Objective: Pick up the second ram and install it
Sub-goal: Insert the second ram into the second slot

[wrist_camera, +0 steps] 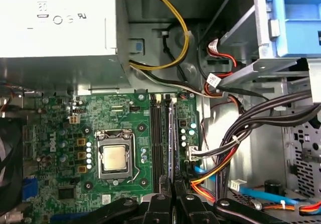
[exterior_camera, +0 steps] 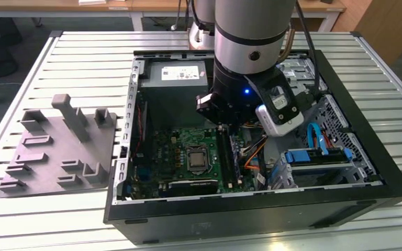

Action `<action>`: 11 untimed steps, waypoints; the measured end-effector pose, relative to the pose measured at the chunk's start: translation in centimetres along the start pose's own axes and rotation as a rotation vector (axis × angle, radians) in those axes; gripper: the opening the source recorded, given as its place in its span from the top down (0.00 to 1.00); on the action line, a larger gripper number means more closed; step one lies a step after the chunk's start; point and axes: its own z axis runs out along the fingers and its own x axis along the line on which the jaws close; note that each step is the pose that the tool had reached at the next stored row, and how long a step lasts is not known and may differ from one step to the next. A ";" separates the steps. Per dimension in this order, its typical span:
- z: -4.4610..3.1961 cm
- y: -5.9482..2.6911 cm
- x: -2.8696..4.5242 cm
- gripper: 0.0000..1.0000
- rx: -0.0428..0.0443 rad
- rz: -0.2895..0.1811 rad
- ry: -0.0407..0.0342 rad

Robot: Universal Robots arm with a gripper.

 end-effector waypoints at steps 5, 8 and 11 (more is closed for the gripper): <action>0.00 0.00 0.00 0.86 0.0021 0.029 -0.0026; 0.00 0.00 0.00 0.86 0.0035 0.048 -0.0043; 0.00 0.00 0.00 0.86 0.0048 0.066 -0.0060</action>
